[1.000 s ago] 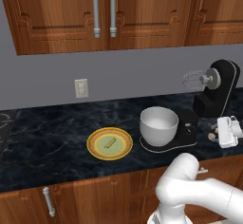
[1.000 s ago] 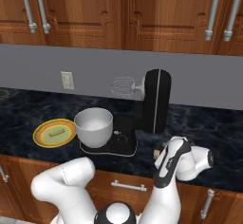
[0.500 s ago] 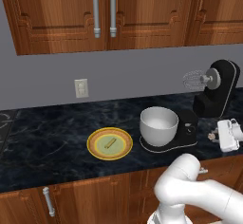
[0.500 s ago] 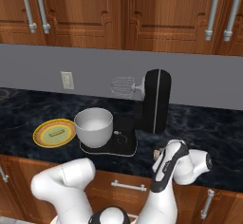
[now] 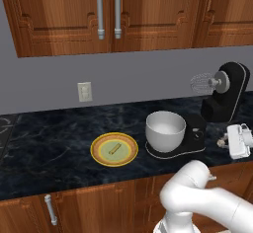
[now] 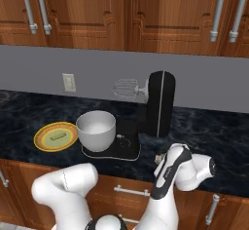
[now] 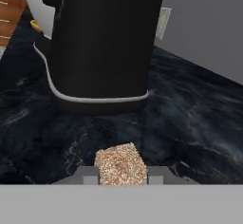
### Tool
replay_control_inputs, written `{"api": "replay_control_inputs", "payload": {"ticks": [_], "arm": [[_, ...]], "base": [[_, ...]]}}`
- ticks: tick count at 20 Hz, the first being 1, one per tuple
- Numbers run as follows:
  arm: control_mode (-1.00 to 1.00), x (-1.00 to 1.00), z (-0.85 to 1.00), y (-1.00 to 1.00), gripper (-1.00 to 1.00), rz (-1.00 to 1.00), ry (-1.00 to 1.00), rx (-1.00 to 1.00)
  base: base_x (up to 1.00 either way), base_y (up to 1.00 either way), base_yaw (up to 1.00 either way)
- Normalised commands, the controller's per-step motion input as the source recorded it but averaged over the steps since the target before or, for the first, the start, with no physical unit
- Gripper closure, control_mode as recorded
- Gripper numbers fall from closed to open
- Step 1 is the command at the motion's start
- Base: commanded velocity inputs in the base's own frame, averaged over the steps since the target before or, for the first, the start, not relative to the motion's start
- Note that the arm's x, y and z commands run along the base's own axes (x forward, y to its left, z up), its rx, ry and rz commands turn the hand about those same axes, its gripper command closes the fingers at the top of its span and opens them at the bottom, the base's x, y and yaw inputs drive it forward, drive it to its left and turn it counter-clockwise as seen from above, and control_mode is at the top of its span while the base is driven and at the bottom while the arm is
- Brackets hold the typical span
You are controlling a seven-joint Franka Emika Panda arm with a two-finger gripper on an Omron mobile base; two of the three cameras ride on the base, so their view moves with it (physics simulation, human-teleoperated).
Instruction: Add butter and sugar cubes to the stand mixer bowl and then turn on the stand mixer to begin making frosting.
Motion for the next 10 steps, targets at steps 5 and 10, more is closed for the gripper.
{"api": "replay_control_inputs", "payload": {"ticks": [5,10], "arm": [[-1.00,-0.78,0.54,-0.01,1.00,0.00,-0.09,0.00],[-1.00,-0.78,0.63,0.09,1.00,-0.01,-0.02,0.00]], "base": [[0.00,0.00,0.00],[0.00,0.00,0.00]]}}
